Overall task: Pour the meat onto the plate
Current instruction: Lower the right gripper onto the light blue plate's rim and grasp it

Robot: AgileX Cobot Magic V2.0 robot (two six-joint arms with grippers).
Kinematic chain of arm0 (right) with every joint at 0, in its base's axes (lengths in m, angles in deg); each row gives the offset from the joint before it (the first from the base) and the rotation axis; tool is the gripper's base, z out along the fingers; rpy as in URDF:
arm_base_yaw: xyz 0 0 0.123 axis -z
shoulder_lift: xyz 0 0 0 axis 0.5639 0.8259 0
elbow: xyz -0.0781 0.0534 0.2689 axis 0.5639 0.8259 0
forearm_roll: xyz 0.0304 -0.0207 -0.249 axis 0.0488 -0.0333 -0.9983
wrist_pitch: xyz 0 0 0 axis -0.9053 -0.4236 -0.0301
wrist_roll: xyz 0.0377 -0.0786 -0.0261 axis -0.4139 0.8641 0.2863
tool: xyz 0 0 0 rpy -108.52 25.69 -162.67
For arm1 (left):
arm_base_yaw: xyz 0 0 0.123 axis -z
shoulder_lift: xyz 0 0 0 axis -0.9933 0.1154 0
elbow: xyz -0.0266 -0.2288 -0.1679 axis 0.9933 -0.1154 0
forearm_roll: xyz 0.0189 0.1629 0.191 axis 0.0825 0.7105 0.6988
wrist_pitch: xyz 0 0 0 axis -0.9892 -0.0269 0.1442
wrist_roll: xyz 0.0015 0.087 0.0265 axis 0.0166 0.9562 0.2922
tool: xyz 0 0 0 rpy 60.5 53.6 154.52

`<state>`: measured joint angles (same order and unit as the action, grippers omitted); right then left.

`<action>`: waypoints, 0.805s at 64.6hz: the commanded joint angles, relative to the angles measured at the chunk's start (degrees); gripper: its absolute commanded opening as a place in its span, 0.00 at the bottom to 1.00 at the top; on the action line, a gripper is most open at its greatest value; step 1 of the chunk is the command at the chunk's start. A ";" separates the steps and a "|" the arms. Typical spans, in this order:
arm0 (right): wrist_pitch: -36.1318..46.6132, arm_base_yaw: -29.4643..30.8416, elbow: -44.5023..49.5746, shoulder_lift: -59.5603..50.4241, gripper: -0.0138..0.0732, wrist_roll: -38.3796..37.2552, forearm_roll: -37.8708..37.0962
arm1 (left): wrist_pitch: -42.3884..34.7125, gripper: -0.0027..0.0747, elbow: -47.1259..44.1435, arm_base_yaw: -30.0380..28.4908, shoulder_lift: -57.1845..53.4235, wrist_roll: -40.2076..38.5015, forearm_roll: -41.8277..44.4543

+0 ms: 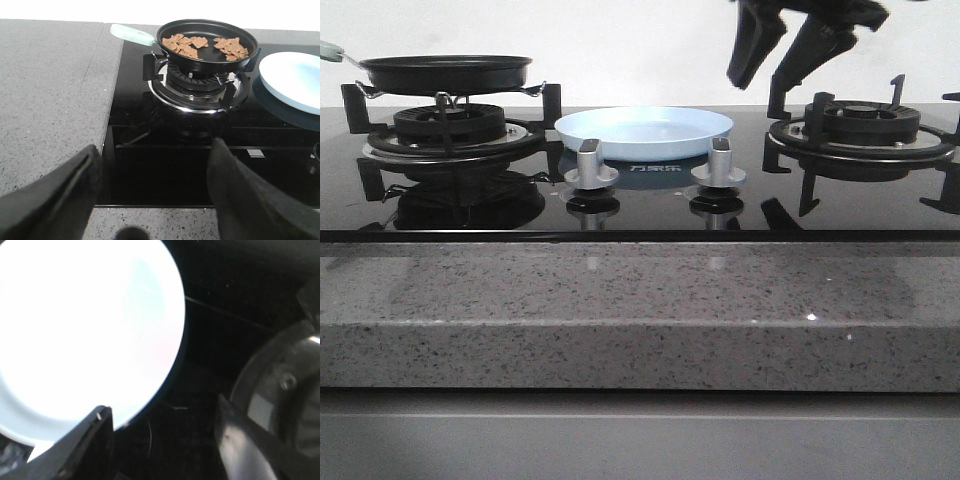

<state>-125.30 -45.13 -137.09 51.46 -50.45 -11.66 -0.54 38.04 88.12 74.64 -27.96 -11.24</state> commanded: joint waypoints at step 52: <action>-1.33 -0.13 -13.79 9.64 0.19 1.19 6.08 | -4.71 0.63 1.89 0.34 0.52 -0.17 -0.39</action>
<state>-127.63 -45.13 -149.05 64.61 -50.11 -7.13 -0.79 38.04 88.12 74.64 -27.96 -11.24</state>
